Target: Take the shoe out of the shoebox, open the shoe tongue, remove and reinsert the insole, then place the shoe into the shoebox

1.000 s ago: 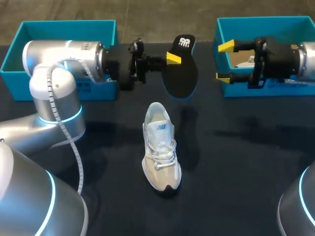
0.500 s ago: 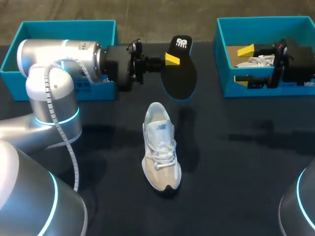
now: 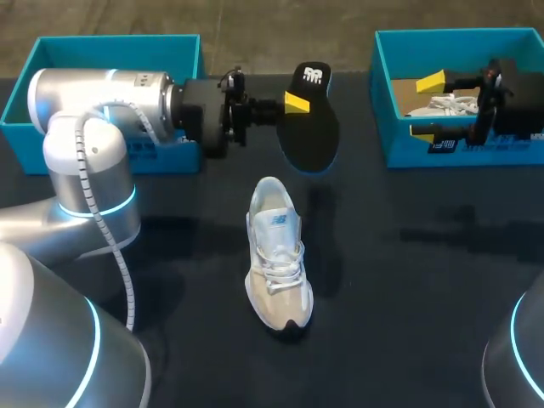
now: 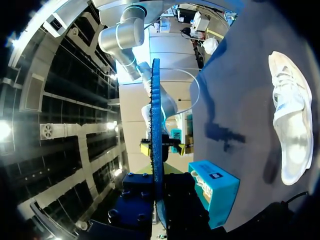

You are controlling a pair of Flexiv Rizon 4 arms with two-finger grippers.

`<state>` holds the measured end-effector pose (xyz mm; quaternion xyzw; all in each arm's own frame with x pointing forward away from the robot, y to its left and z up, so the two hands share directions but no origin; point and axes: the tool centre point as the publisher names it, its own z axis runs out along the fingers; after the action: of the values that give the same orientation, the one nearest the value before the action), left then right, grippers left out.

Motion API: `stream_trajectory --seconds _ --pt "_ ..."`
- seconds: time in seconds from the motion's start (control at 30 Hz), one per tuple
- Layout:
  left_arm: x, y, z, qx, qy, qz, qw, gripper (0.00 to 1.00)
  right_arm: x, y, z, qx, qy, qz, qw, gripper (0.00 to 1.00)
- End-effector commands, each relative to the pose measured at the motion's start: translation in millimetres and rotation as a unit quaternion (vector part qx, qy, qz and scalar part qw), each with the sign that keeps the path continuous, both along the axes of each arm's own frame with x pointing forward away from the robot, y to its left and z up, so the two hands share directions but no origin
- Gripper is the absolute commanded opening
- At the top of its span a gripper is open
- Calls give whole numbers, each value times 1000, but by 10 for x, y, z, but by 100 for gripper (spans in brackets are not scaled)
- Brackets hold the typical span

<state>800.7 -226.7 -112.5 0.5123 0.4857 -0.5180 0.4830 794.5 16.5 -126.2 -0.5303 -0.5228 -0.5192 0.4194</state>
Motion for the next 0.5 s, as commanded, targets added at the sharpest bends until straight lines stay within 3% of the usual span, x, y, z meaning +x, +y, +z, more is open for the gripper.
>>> stream_trajectory --seconds 0.03,0.13,0.17,0.33,0.37,0.43,0.47,0.5 --pt "-38 67 49 28 81 3 996 0 2 4 -5 0 0 0 1000 100" --pt "-61 112 83 42 150 6 988 0 2 4 -5 0 0 0 1000 100" --pt "-80 134 97 49 213 9 976 0 2 4 -5 0 0 0 1000 100" --pt "-118 207 100 60 361 6 931 0 2 4 -5 0 0 0 1000 100" --pt "-132 228 79 73 398 17 914 0 2 4 -5 0 0 0 1000 100" --pt "-154 254 33 86 506 30 857 0 2 4 -5 0 0 0 1000 100" --pt "-154 263 25 68 552 49 830 0 2 4 -5 0 0 0 1000 100" --pt "-146 270 32 56 617 56 783 0 2 4 -5 0 0 0 1000 100"
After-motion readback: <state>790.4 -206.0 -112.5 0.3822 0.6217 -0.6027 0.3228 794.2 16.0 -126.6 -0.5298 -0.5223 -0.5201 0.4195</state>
